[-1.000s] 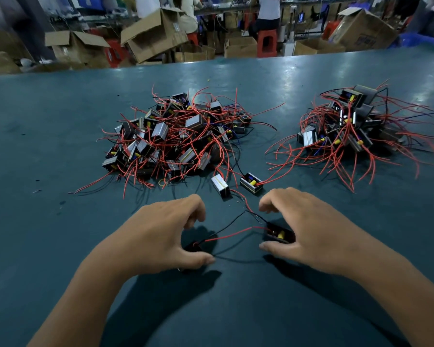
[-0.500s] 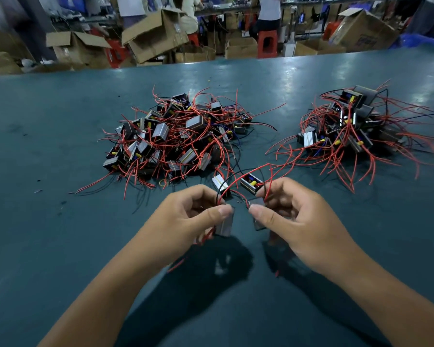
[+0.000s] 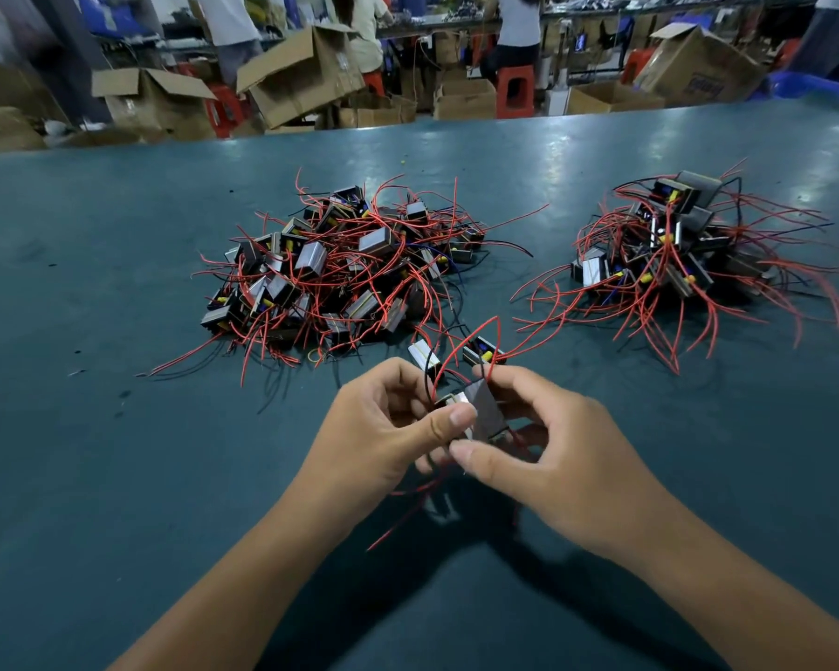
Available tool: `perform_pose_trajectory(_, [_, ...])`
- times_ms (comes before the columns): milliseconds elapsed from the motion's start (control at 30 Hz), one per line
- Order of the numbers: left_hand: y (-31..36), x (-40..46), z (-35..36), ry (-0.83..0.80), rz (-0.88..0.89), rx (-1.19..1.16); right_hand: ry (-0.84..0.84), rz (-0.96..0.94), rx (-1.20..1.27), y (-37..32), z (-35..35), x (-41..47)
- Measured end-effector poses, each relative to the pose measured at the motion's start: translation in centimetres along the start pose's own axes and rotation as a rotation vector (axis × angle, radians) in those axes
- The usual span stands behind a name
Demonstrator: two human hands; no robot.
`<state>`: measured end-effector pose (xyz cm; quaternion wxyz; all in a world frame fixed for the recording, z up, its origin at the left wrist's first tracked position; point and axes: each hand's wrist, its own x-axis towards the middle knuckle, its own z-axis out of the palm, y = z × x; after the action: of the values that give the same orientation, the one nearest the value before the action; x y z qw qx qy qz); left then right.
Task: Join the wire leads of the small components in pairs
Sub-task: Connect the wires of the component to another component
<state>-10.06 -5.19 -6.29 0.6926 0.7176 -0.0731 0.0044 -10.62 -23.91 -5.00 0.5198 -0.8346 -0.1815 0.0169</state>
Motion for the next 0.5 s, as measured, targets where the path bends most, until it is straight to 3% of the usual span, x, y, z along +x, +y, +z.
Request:
perform_pose_trajectory(367, [-0.7, 0.0, 1.7, -0.126, 0.031, -0.084, 0.059, 0.027, -0.157, 0.4, -0.7, 0.3])
perform_pose_trajectory(500, [-1.4, 0.3, 0.8, -0.093, 0.016, 0.082, 0.141, 0.084, -0.170, 0.7, -2.5, 1.0])
